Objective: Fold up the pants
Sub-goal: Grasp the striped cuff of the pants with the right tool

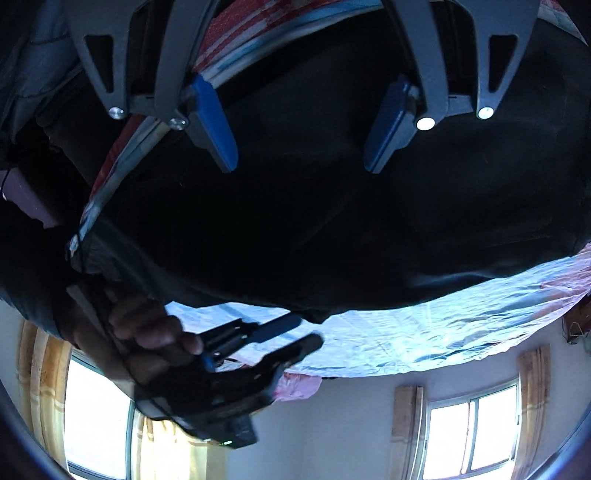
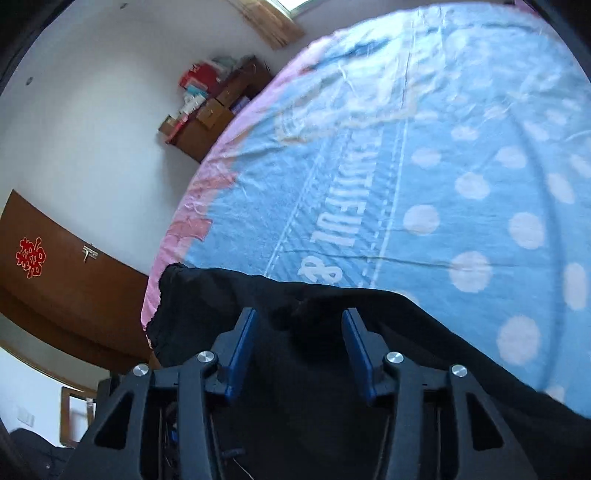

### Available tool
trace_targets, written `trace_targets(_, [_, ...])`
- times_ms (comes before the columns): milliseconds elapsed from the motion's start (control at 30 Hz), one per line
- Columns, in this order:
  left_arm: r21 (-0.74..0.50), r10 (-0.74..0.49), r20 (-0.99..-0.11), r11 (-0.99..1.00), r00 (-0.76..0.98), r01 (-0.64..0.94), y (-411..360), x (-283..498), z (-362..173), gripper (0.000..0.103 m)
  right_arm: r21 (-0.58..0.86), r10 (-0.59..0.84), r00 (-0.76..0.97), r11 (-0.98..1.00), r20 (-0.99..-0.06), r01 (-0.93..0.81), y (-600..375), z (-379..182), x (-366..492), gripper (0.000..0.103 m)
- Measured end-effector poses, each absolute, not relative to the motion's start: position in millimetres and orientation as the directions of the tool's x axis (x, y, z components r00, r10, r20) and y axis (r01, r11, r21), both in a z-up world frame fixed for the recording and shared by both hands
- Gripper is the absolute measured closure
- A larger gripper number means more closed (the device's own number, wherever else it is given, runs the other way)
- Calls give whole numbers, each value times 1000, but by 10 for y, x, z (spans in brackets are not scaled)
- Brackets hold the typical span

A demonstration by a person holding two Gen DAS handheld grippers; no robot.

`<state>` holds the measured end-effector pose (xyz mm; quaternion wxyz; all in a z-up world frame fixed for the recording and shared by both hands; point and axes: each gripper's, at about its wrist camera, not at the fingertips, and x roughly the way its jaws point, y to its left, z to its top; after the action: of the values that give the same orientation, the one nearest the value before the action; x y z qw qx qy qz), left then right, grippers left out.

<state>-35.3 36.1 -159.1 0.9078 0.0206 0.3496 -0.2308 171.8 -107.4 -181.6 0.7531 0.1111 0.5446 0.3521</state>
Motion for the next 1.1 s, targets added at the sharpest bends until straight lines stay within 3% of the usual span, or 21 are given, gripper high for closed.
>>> trace_targets(100, [-109,-404,-639,890,655,443,345,-362,-1599,28,597,675,104,705,-731,-382,-1048,-1918,1782,79])
trace_targets(233, [-106,-414,-633,883,654,456,346,-391,-1609,27,599,669,102,714,-736,-362,-997,-1957,1851,94])
trace_targets(500, [-92,-416,-626,879,660,467,307,-410,-1631,24,493,590,250,794,-768,-357,-977,-1850,2054,97])
trace_targets(567, [-90,-415,-624,880,662,467,268,-412,-1637,24,434,539,282,827,-794,-358,-965,-1902,2101,103])
trace_targets(767, [-157,-452,-617,873,645,462,318,-441,-1552,24,578,636,273,771,-722,-267,-1381,-1957,2153,102])
trace_targets(933, [-161,-484,-601,853,636,496,204,-426,-1362,21,520,583,398,812,-708,-264,-1949,-1537,1684,101])
trace_targets(967, [-149,-493,-598,843,632,517,125,-413,-1316,17,505,562,434,826,-704,-251,-2138,-1442,1520,99])
trace_targets(1033, [-128,-520,-585,817,622,562,-59,-383,-1242,14,513,544,496,832,-676,-213,-2579,-1290,1172,76])
trace_targets(1067, [-121,-537,-579,801,614,586,-169,-357,-1207,14,517,533,519,835,-668,-191,-2768,-1245,1030,38])
trace_targets(1100, [-121,-554,-577,785,600,608,-280,-327,-1186,14,520,510,550,840,-661,-153,-2983,-1202,868,18])
